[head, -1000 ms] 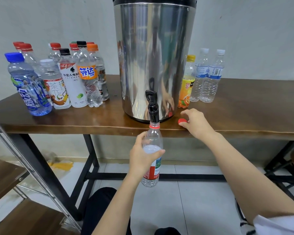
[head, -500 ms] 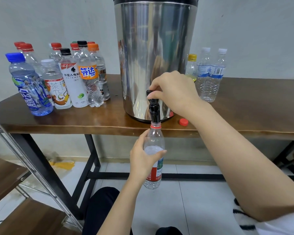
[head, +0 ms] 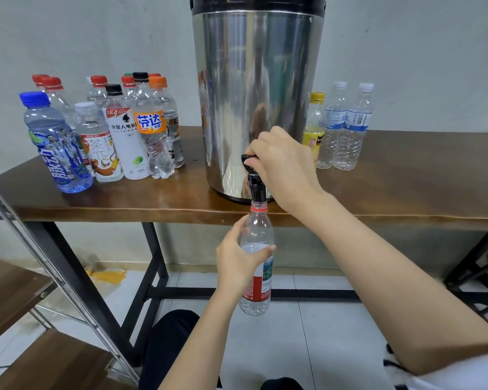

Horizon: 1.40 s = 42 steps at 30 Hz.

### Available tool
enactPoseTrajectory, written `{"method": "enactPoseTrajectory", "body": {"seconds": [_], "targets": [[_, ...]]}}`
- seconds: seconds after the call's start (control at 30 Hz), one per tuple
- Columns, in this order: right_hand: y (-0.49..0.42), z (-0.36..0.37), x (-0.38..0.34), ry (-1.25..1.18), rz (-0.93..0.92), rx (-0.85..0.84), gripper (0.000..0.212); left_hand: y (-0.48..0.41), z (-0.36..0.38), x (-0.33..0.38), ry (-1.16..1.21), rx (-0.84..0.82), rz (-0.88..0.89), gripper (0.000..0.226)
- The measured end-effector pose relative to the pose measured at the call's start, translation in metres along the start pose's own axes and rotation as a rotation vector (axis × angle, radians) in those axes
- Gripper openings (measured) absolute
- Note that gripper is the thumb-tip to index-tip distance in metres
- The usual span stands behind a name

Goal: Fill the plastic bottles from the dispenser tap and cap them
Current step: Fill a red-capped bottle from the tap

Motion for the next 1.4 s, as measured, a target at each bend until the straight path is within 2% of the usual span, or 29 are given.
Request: {"method": "enactPoseTrajectory", "body": {"seconds": [0.2,0.37,0.47,0.6,0.83,1.2,1.4], "targets": [[0.01,0.006,-0.003,0.035,-0.112,0.166,0.01,0.002,-0.001,0.004,-0.021,-0.013,-0.004,0.073],[0.03,0.013,-0.006,0.063,-0.186,0.282,0.016,0.003,-0.002,0.005,-0.029,-0.013,-0.015,0.076],[0.053,0.022,-0.008,0.071,-0.207,0.281,0.013,0.002,-0.002,0.006,-0.041,-0.011,-0.017,0.078],[0.066,0.023,-0.01,0.003,-0.081,0.35,0.01,0.002,-0.001,0.006,-0.049,-0.008,-0.003,0.077],[0.058,0.025,-0.017,-0.079,0.084,0.354,0.043,0.001,0.002,0.004,-0.032,0.001,0.005,0.07],[0.066,0.029,-0.008,-0.243,0.166,0.343,0.024,-0.001,0.002,-0.003,-0.009,0.023,0.067,0.076],[0.075,0.024,0.025,-0.379,0.336,0.271,0.021,-0.003,0.001,-0.008,0.021,0.012,0.044,0.072]]}}
Point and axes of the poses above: each hand's wrist, its own y-axis away from the middle knuckle, its own z-axis out of the palm, x = y × z, the point moved 1 cm from there along -y, towards the middle knuckle, and after that the axes turned 4 degrees about x, right-handed, at the moved point
